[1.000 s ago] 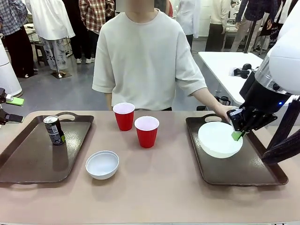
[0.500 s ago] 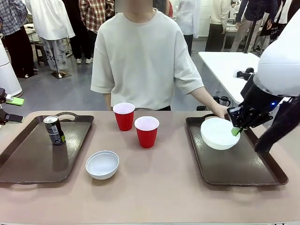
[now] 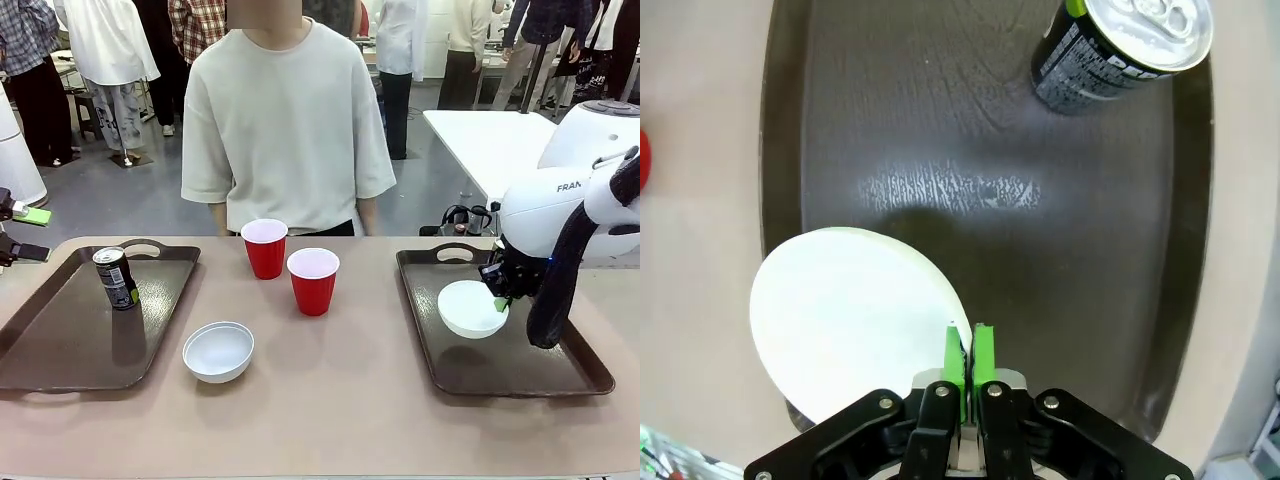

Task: Prepare tableware on both trays.
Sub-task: Pick up a Picnic Bowl from the table and place it on a Handle tray.

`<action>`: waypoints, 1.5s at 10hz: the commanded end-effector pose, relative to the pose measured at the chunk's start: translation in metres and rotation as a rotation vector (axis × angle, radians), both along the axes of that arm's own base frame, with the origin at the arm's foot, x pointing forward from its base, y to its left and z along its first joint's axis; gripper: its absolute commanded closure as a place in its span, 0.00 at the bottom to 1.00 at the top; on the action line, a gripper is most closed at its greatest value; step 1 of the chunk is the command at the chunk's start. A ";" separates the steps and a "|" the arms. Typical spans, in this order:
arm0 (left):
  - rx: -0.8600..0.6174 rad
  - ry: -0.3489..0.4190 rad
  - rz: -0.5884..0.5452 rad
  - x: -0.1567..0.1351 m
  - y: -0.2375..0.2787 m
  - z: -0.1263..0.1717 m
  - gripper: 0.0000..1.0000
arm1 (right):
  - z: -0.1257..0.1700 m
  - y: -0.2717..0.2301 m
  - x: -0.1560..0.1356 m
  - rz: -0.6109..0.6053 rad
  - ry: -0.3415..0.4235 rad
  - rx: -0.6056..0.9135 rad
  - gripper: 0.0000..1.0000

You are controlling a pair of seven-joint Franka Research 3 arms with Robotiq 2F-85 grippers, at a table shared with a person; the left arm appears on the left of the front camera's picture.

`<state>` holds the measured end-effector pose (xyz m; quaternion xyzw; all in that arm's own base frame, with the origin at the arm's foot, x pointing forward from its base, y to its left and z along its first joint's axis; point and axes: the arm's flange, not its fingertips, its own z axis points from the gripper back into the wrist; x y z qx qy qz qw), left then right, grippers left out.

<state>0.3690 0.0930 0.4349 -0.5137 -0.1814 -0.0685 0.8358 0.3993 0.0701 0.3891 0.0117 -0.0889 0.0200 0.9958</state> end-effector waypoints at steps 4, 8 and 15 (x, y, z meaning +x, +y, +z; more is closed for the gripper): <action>-0.014 -0.019 -0.002 0.000 0.001 0.000 0.00 | -0.020 -0.013 0.018 0.000 0.071 0.077 0.96; -0.014 -0.019 -0.002 0.000 0.001 0.000 0.00 | -0.032 -0.022 0.025 0.005 0.123 0.143 0.36; -0.014 -0.019 -0.002 0.000 0.001 0.000 0.00 | 0.078 -0.041 -0.025 0.206 0.119 0.752 0.00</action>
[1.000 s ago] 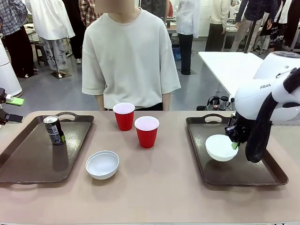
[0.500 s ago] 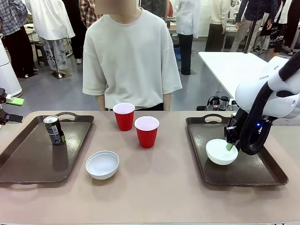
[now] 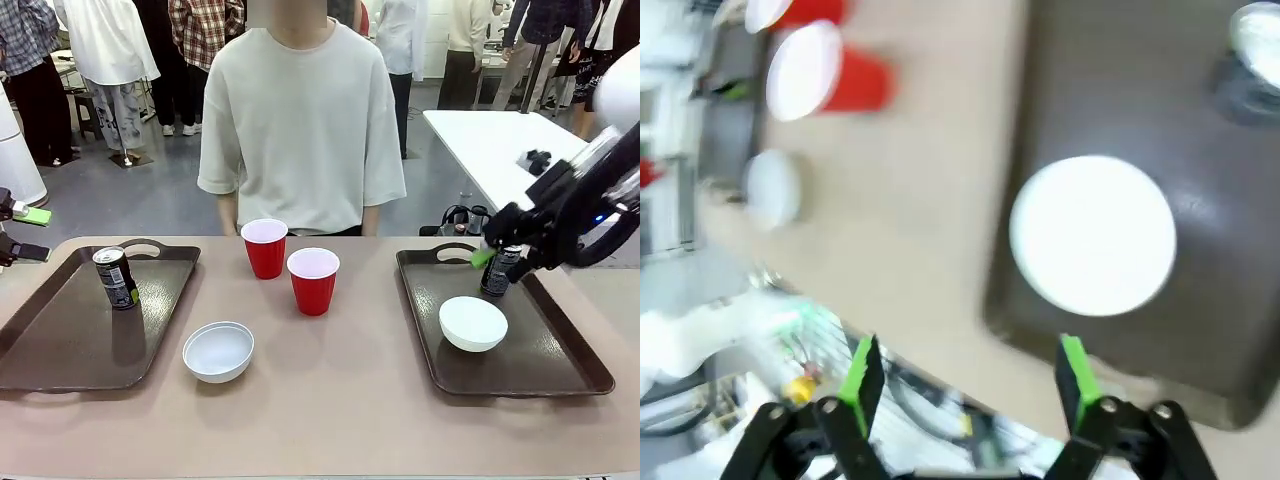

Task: Prepare tableware on both trays.
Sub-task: Pick up a Picnic Bowl from the table and place it on a Handle tray.

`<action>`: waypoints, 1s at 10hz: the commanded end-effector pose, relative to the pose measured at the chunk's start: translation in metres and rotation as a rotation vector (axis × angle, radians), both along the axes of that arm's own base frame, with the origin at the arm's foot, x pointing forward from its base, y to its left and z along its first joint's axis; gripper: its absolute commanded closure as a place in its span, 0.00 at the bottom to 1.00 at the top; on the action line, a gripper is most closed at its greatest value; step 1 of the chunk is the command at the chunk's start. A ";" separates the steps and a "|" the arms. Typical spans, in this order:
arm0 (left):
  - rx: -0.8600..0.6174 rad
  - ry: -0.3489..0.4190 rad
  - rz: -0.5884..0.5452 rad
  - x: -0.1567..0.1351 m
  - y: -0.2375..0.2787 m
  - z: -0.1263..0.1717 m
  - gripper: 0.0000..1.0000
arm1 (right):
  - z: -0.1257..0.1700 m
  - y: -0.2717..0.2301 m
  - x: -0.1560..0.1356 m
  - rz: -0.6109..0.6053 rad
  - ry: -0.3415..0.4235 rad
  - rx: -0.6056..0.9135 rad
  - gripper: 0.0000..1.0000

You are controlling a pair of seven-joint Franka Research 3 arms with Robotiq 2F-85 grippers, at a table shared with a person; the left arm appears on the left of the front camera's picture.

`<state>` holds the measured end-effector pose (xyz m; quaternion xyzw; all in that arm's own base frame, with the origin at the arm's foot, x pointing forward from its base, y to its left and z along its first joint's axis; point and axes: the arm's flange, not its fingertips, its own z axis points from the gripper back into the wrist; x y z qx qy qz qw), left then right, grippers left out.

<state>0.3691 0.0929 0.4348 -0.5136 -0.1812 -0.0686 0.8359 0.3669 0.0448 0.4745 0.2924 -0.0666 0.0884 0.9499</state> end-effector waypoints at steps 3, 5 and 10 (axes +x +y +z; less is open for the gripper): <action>-0.014 -0.019 -0.002 0.000 0.001 0.000 0.00 | -0.005 -0.032 0.002 0.006 0.129 0.663 0.00; -0.014 -0.019 -0.002 0.000 0.001 0.000 0.00 | -0.017 -0.033 0.002 -0.117 0.086 0.804 0.00; -0.014 -0.019 -0.002 0.000 0.001 0.000 0.00 | -0.002 -0.039 -0.001 -0.052 0.110 0.749 0.00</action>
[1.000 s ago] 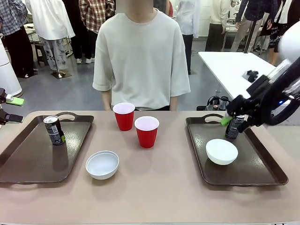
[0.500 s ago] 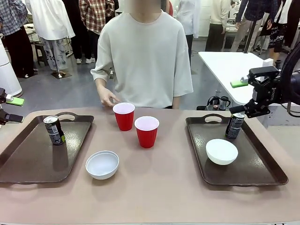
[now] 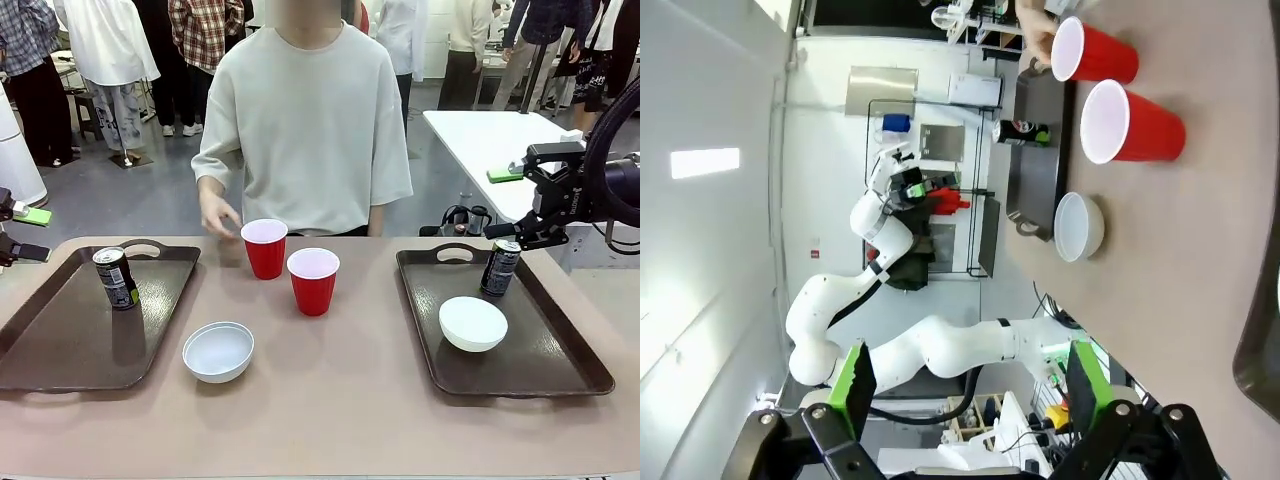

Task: Prepare tableware on both trays.
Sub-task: Pick up a Picnic Bowl from the table and place it on a Handle tray.

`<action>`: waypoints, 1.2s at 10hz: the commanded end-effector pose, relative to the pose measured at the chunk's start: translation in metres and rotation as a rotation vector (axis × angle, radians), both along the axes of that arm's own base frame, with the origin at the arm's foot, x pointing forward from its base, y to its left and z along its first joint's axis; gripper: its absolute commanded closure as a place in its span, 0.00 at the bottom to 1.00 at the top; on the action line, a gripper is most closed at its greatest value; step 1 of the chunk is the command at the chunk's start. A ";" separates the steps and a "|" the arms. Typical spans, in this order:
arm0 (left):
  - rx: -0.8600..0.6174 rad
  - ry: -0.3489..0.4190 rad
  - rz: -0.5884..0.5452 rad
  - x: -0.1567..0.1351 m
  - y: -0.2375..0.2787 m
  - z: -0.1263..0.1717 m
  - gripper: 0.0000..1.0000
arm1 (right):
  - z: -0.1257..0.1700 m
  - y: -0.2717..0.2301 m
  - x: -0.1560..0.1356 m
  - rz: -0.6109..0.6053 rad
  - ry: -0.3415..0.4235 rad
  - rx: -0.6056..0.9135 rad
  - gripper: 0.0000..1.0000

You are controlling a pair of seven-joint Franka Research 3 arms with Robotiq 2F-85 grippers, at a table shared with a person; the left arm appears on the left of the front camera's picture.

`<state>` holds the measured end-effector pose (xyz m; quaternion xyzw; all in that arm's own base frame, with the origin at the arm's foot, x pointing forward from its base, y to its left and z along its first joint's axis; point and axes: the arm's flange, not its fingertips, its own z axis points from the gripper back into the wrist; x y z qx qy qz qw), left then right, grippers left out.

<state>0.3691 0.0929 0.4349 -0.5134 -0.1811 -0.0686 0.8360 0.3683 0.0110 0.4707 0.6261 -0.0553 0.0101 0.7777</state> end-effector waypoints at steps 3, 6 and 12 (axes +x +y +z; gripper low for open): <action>0.000 0.000 0.000 0.000 0.000 0.000 0.00 | 0.001 -0.006 -0.002 0.018 -0.002 -0.011 0.00; 0.473 -0.031 -0.091 -0.012 -0.105 0.025 0.00 | 0.001 -0.006 -0.002 0.018 -0.002 -0.011 0.00; 0.786 -0.164 -0.133 -0.013 -0.176 -0.007 0.00 | 0.001 -0.006 -0.002 0.018 -0.002 -0.011 0.00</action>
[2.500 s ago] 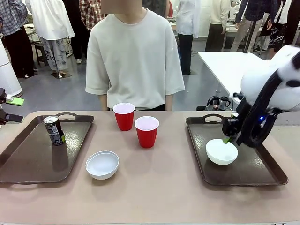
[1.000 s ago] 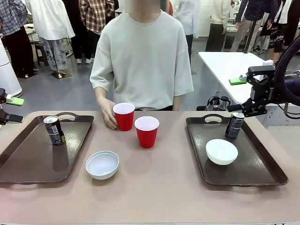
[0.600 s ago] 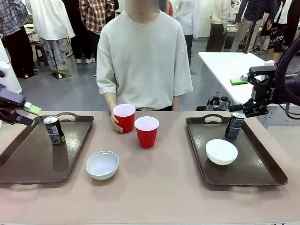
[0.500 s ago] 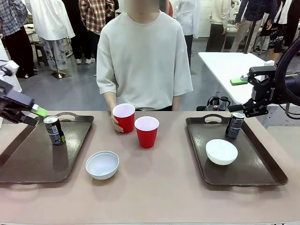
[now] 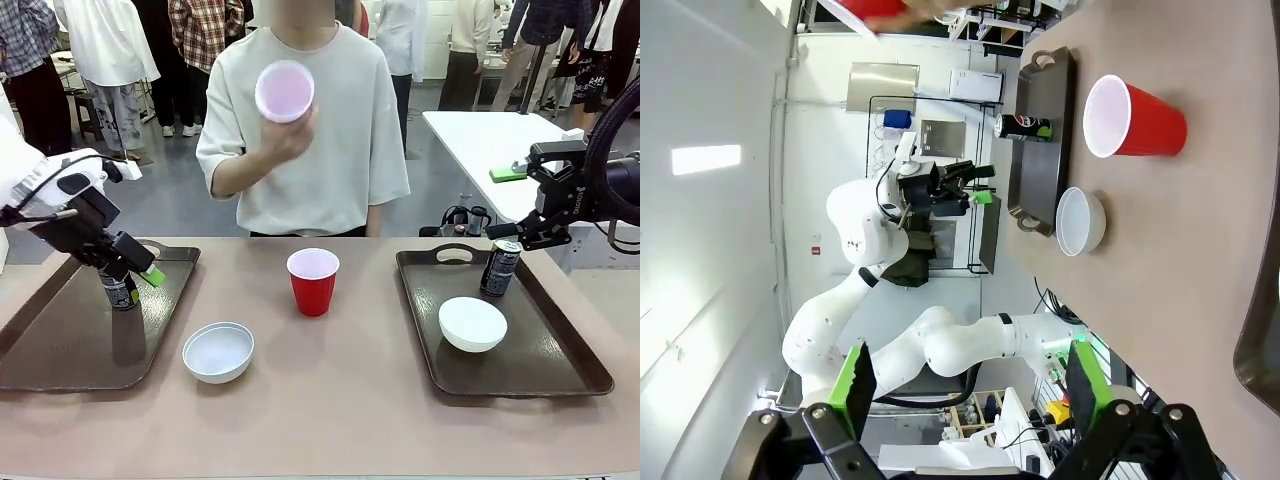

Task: Prepare tableware on both trays.
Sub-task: Pick up a Picnic Bowl from the table and place it on a Handle tray.

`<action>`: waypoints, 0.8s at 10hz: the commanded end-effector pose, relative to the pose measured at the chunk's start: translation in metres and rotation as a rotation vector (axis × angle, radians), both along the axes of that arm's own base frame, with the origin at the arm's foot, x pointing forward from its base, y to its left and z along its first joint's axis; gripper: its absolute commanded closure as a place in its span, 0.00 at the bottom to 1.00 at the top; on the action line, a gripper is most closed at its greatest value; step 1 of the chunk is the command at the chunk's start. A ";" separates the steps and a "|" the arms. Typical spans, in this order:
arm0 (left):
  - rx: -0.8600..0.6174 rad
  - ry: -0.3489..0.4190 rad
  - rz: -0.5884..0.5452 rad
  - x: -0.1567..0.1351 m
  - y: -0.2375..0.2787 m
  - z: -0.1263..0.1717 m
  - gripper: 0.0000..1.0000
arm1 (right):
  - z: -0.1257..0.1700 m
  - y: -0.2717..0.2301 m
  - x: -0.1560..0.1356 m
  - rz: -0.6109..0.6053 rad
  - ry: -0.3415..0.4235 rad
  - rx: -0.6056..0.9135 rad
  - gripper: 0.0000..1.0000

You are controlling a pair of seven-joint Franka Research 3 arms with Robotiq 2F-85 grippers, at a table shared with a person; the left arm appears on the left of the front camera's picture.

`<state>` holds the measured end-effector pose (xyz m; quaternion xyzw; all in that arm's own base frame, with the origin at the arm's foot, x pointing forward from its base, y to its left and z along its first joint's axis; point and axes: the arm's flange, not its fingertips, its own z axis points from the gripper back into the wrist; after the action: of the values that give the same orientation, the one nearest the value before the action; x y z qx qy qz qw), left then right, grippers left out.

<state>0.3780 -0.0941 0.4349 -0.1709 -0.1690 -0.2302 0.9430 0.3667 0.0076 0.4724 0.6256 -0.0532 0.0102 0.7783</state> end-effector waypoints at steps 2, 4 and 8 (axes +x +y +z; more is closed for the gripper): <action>0.022 -0.021 -0.015 -0.034 0.010 -0.006 0.00 | 0.000 -0.002 -0.001 0.015 -0.005 -0.010 0.00; 0.019 -0.037 -0.021 -0.047 0.019 -0.003 0.00 | 0.000 -0.002 -0.001 0.015 -0.005 -0.010 0.00; 0.005 -0.020 -0.005 -0.005 0.006 0.012 0.00 | 0.000 -0.002 -0.001 0.015 -0.005 -0.010 0.00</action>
<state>0.3737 -0.0886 0.4447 -0.1679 -0.1744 -0.2342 0.9416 0.3665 0.0064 0.4724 0.6260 -0.0536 0.0093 0.7779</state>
